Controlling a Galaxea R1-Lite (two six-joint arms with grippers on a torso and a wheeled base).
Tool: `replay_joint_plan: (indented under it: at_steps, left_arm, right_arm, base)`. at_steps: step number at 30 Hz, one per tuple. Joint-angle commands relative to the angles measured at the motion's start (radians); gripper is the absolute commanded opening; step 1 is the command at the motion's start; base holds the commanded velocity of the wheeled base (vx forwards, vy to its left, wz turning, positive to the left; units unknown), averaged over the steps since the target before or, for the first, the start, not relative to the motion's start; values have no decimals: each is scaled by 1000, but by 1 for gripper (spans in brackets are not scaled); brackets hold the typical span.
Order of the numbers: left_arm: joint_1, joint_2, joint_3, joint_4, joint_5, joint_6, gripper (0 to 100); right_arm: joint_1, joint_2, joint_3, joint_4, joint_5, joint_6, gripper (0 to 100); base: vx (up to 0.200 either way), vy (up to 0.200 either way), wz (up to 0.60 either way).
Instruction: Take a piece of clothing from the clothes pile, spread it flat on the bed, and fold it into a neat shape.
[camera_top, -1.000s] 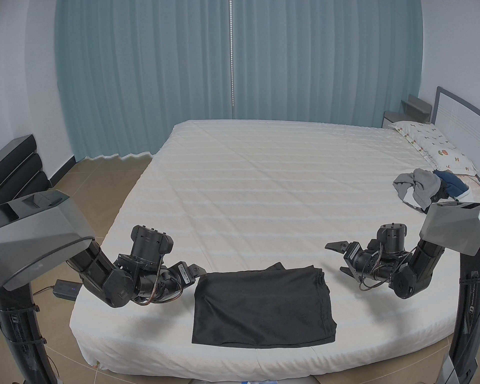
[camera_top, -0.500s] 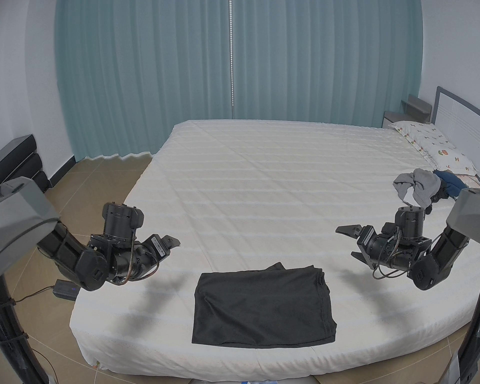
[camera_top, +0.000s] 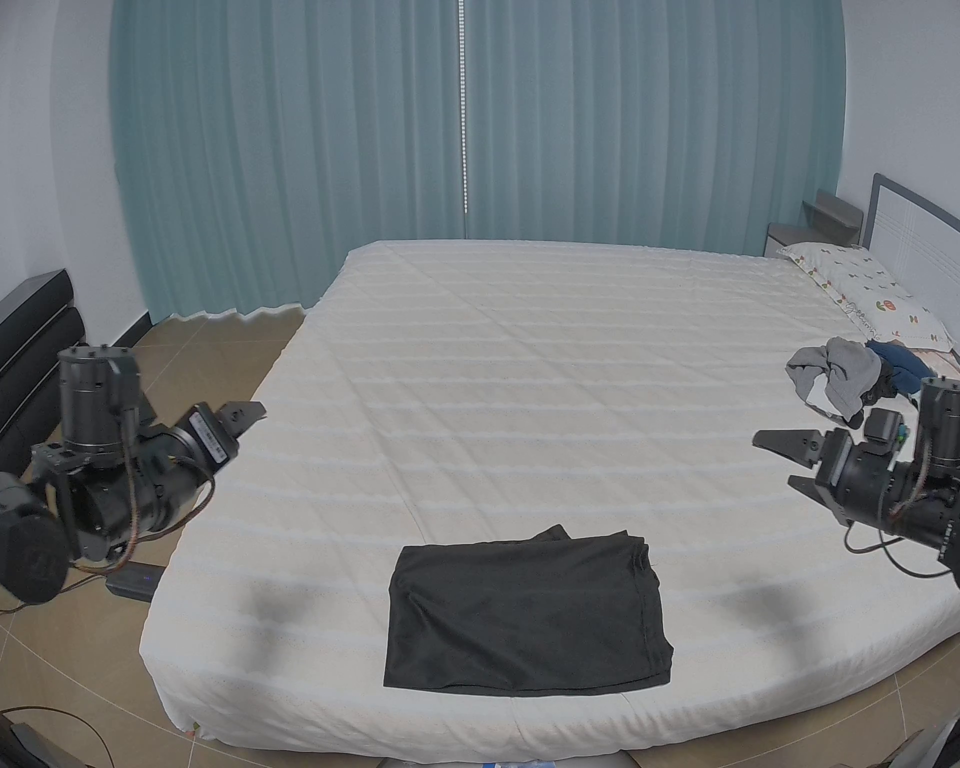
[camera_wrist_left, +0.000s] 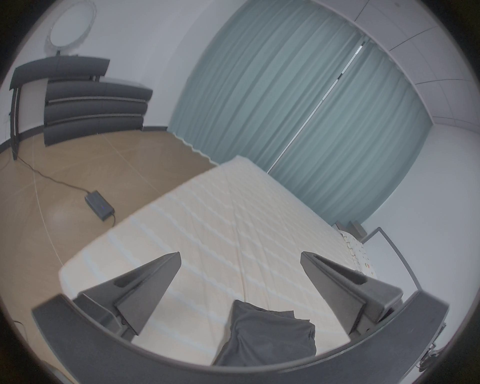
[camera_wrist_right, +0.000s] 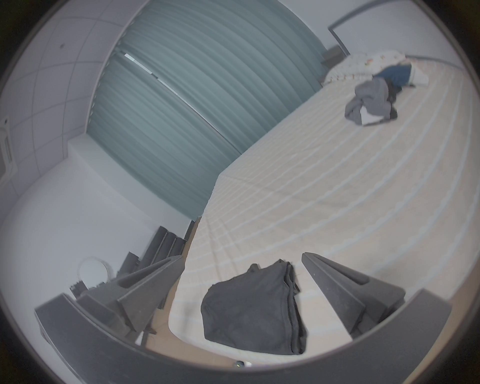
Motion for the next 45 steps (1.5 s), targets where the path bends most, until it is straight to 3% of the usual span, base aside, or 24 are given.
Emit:
replay_joint_plan:
  at_steps: [1, 6, 11, 16, 24, 29, 33, 39, 45]
  left_arm:
    - [-4, -511, 82, 226, 128, 103, 100]
    - [-1, -677, 68, 394, 154, 133, 100]
    - [10, -792, 71, 476, 198, 179, 100]
    - [13, -858, 71, 532, 203, 213, 100]
    - [93, -1019, 123, 582, 201, 359, 100]
    - [110, -1098, 167, 583, 203, 463, 100]
    - [154, -1198, 236, 583, 198, 537, 100]
    - [180, -1344, 335, 575, 207, 652, 100]
    - [185, -1347, 373, 568, 210, 658, 100]
  right_arm:
    - [-125, -507, 34, 340, -14, -234, 100]
    - [-205, -602, 71, 351, 4, -279, 100]
    - [-185, -719, 123, 366, 21, -429, 100]
    - [-156, -785, 111, 464, 55, -457, 100]
    - [27, -1015, 67, 742, 56, -489, 100]
    - [88, -1107, 13, 898, 53, -501, 100]
    - [73, -1184, 10, 929, 50, -510, 100]
    - [-34, -1248, 11, 960, 49, -510, 100]
    - [-74, -1328, 31, 992, 50, -592, 100]
  base:
    - [0, 0, 0]
    - [0, 0, 0]
    - [0, 0, 0]
    - [0, 0, 0]
    - [0, 0, 0]
    - [0, 0, 0]
    - [0, 0, 0]
    - [0, 0, 0]
    - [0, 0, 0]
